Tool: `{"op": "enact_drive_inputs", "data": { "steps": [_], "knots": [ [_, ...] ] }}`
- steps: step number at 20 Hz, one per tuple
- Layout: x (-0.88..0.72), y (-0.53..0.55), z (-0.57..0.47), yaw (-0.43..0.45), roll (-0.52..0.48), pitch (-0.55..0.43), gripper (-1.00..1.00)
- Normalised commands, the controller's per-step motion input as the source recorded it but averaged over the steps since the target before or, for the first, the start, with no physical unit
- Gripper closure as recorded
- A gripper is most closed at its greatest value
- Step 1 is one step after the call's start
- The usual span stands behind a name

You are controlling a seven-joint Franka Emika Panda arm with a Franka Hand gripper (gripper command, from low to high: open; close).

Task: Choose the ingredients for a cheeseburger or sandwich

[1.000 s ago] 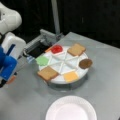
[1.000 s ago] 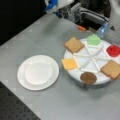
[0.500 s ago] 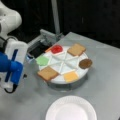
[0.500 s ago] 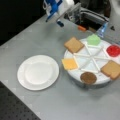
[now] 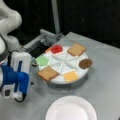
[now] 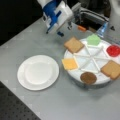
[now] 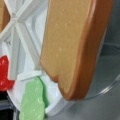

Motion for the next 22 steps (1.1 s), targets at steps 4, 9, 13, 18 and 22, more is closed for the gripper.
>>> {"op": "enact_drive_inputs", "data": {
  "steps": [4,9,13,18,22],
  "knots": [
    [0.17,-0.33,-0.08,0.267,0.521,-0.033,-1.0],
    [0.16,-0.28,-0.15,0.191,0.542,-0.063,-1.0],
    [0.29,-0.23,-0.19,0.139,0.491,-0.11,-1.0],
    [0.36,-0.14,-0.3,0.126,0.433,-0.143,-1.0],
    [0.38,-0.05,-0.41,0.105,0.358,-0.173,-1.0]
  ]
}}
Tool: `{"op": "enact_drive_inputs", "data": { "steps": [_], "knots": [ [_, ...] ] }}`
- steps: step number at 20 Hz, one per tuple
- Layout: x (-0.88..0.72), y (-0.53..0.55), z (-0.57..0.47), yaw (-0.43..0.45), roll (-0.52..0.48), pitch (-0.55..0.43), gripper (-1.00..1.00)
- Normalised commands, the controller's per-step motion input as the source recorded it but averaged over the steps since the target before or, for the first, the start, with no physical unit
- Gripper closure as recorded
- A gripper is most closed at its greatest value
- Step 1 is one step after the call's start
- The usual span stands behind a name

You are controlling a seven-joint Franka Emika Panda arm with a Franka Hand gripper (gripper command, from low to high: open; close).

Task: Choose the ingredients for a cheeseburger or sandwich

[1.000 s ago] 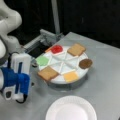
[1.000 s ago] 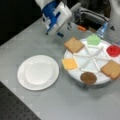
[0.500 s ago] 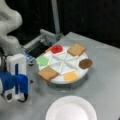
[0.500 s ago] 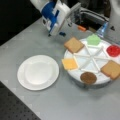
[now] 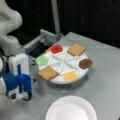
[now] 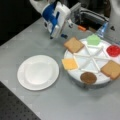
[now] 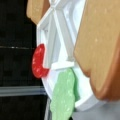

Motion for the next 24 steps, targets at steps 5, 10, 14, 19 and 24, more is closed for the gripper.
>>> {"op": "enact_drive_inputs", "data": {
  "steps": [5,10,14,19,24],
  "knots": [
    [0.31,-0.13,-0.35,0.099,0.291,-0.175,-1.0],
    [0.23,-0.26,-0.21,0.128,0.286,-0.152,-1.0],
    [0.22,-0.19,-0.19,0.137,0.279,-0.141,-1.0],
    [0.22,-0.09,-0.21,0.127,0.26,-0.151,-1.0],
    [0.2,-0.11,-0.21,0.094,0.246,-0.141,-1.0]
  ]
}}
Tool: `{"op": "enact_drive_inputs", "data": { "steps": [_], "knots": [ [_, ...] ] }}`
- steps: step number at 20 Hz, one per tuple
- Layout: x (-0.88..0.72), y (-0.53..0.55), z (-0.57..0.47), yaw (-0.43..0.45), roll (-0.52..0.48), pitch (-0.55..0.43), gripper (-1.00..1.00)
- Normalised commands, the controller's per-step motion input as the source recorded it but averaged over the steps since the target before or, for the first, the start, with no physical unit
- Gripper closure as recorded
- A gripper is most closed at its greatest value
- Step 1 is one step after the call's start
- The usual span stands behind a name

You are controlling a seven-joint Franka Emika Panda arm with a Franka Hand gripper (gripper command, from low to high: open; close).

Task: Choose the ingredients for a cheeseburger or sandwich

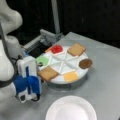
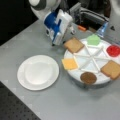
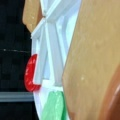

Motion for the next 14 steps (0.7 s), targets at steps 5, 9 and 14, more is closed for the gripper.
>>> {"op": "enact_drive_inputs", "data": {
  "steps": [5,9,14],
  "knots": [
    [0.2,-0.16,-0.18,0.072,0.232,-0.132,-1.0],
    [0.2,-0.14,-0.16,0.065,0.224,-0.123,1.0],
    [0.21,-0.07,-0.16,0.06,0.201,-0.115,1.0]
  ]
}}
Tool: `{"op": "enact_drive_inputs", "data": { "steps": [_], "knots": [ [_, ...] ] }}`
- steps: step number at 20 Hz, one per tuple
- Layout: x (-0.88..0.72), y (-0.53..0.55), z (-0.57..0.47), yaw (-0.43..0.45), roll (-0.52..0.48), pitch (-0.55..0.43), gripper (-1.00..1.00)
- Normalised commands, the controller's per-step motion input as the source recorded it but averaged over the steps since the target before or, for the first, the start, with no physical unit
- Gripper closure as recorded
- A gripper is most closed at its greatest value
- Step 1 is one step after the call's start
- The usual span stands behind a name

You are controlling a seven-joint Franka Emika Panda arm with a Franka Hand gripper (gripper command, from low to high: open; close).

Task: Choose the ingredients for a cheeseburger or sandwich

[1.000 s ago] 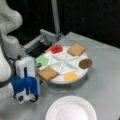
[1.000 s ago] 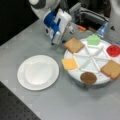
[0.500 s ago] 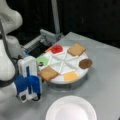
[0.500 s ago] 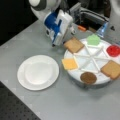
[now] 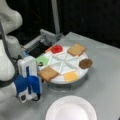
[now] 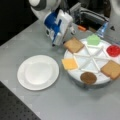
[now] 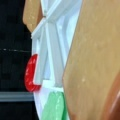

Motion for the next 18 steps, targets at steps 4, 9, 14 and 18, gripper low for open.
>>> {"op": "enact_drive_inputs", "data": {
  "steps": [4,9,14,18],
  "knots": [
    [0.21,-0.06,-0.15,0.042,0.185,-0.107,1.0],
    [0.21,-0.1,-0.13,0.029,0.172,-0.102,1.0],
    [0.19,-0.12,-0.1,0.035,0.163,-0.092,1.0],
    [0.18,-0.11,-0.08,0.045,0.153,-0.081,1.0]
  ]
}}
